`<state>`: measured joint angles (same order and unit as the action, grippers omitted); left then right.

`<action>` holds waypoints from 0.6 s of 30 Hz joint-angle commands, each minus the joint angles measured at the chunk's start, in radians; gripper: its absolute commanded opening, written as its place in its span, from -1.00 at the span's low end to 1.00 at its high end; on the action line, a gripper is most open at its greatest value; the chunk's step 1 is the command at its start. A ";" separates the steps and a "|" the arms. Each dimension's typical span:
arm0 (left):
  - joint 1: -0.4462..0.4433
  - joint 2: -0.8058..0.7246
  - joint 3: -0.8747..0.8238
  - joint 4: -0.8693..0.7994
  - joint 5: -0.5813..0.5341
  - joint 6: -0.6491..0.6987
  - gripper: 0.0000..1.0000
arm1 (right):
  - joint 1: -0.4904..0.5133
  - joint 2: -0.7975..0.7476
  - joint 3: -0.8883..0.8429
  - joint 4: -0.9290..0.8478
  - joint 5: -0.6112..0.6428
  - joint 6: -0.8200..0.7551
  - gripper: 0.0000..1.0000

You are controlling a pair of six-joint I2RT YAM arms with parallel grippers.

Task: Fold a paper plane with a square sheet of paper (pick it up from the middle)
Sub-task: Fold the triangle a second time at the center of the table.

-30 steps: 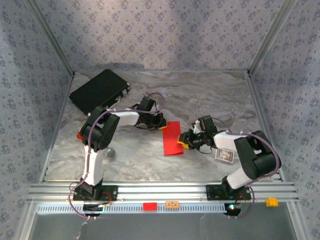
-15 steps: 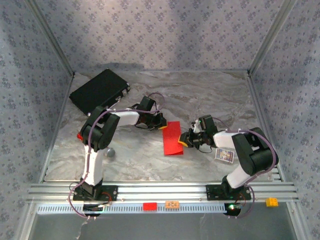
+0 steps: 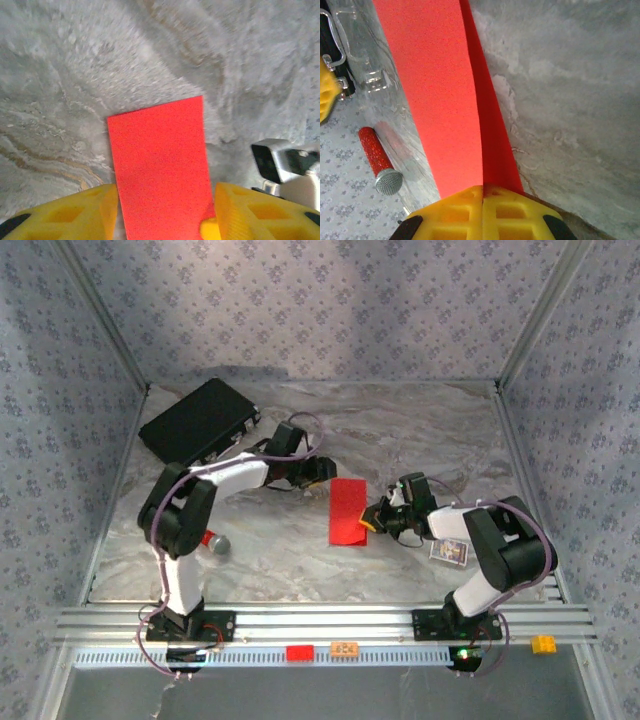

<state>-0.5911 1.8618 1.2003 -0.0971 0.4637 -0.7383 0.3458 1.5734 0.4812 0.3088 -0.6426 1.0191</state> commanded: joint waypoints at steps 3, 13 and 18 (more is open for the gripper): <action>-0.005 -0.115 -0.077 0.012 -0.058 0.059 0.08 | 0.008 -0.019 -0.001 0.071 0.014 0.068 -0.88; -0.167 -0.227 -0.211 0.106 -0.124 0.255 0.01 | -0.009 0.018 0.058 0.017 -0.052 -0.023 -0.68; -0.286 -0.246 -0.248 0.124 -0.203 0.348 0.04 | -0.023 0.049 0.076 0.010 -0.080 -0.042 -0.68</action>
<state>-0.8379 1.6512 0.9649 -0.0097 0.3241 -0.4839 0.3325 1.5963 0.5354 0.3454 -0.6884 1.0119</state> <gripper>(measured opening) 0.518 0.160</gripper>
